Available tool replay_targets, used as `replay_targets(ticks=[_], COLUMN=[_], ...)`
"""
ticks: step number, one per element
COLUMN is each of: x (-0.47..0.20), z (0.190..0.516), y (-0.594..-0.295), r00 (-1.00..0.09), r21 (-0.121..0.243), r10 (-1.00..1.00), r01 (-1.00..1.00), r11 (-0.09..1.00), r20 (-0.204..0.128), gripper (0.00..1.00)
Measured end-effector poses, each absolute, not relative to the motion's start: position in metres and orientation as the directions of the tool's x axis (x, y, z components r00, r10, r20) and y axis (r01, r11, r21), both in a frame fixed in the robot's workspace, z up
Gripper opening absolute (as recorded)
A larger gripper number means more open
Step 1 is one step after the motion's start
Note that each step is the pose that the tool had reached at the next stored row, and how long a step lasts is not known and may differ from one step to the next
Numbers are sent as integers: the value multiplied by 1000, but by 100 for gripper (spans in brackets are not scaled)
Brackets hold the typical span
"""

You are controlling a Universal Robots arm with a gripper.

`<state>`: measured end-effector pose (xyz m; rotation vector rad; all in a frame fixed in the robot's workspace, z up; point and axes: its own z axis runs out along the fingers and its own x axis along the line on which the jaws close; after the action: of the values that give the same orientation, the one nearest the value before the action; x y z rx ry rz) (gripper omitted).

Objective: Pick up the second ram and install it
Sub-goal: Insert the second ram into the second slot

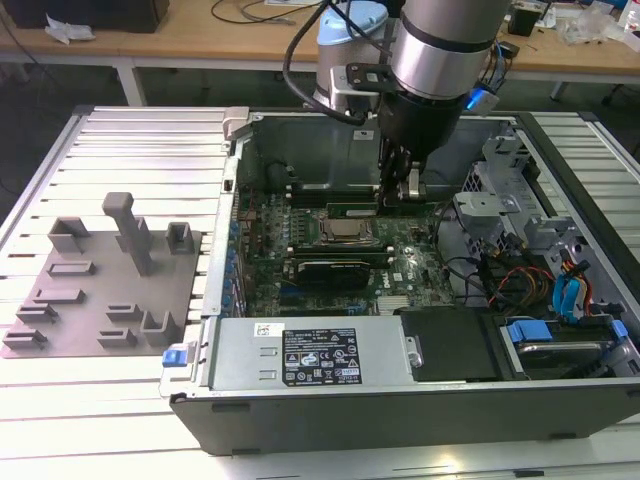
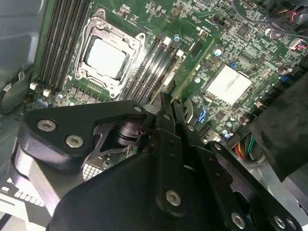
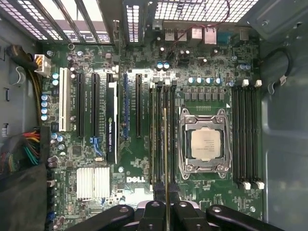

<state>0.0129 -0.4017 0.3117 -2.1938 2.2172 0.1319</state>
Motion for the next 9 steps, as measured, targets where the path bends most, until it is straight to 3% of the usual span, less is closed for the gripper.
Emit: replay_targets(ticks=[9], x=[8], z=[293], y=[-402], r00=[-12], r21=[46], r10=[-997], r01=[-999], r11=[9], r20=[-73], gripper=[11])
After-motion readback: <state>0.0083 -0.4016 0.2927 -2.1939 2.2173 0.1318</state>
